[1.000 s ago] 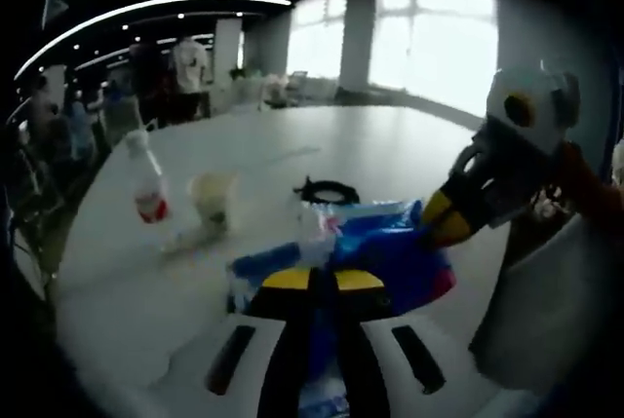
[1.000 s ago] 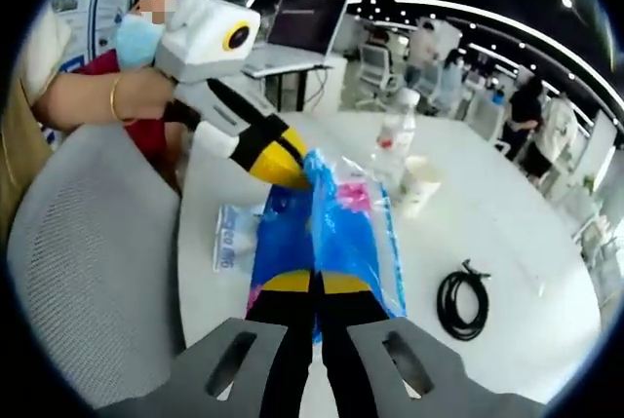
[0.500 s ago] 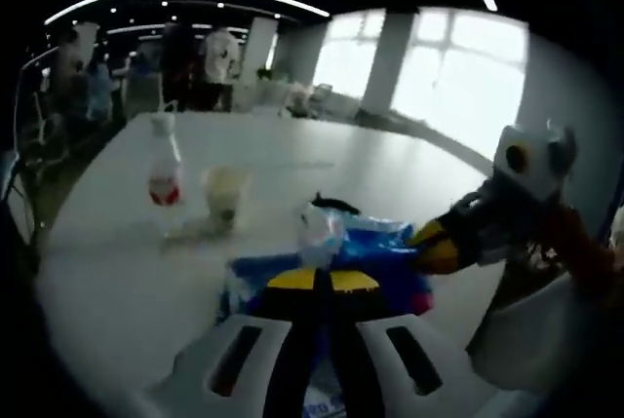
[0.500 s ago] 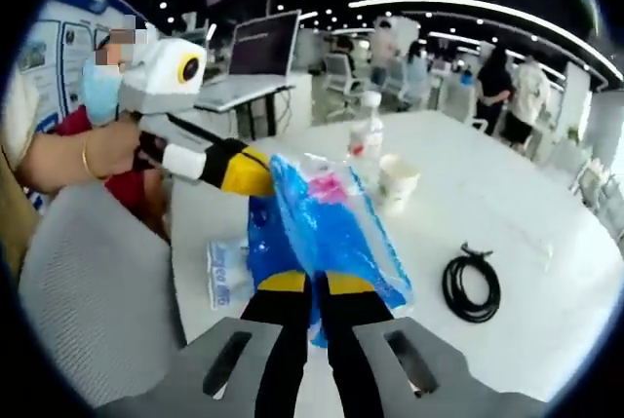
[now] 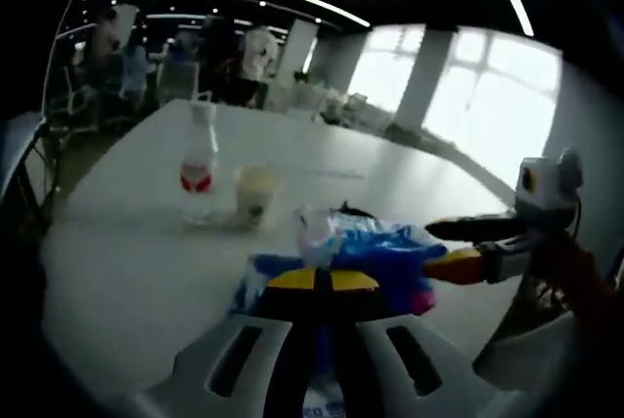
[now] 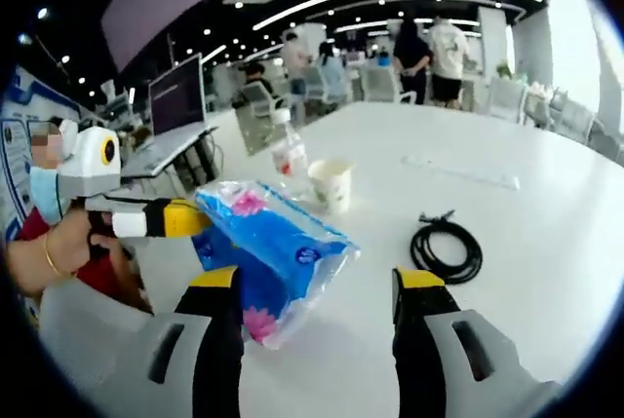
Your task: Arrange the tabletop items into an orderly group along one side of the table until the central work area is clear of visible clutter.
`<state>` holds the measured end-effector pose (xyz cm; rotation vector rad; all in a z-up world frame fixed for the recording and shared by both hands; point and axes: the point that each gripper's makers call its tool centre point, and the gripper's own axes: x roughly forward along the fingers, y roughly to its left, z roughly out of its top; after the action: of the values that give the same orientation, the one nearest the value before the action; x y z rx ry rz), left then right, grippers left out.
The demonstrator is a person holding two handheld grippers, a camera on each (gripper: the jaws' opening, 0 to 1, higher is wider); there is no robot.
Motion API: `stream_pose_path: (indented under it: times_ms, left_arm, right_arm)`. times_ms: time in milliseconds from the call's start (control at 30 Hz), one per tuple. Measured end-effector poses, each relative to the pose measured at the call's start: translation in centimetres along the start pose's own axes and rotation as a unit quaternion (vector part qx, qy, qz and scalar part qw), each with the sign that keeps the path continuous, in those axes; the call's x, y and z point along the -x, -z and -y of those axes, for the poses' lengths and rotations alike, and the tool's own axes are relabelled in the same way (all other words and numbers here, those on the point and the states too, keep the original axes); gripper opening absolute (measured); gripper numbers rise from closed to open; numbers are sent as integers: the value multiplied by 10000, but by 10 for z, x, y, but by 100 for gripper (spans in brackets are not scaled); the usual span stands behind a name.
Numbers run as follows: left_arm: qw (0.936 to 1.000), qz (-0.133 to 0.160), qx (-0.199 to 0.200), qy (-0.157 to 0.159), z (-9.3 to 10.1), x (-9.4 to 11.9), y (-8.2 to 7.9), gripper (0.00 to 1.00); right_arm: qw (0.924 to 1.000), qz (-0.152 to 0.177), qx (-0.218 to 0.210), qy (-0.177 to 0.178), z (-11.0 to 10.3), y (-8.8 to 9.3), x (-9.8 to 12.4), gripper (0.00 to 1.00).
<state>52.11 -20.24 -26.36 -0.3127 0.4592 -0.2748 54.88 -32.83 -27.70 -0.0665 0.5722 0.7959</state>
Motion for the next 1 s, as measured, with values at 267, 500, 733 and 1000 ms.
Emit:
stream_pose_path:
  times_ms: [267,500,733,1000]
  left_arm:
    - [9999,61,124,51,1,1,-2,0]
    - [9999,-73,3,97,4,-1,4,0]
    - [9993,-242,-192,209,11,-5,11,0]
    - [9987,-307,-352,223,13,-6,13,0]
  right_arm:
    - [9995,-68,-305,62,-3,9,-5,34]
    - [9994,-37,-317,107,-1,8,-4,12]
    - [9995,25,-233,197,5,5,-1,6]
    - [9996,7,185,209,4,2,1,3]
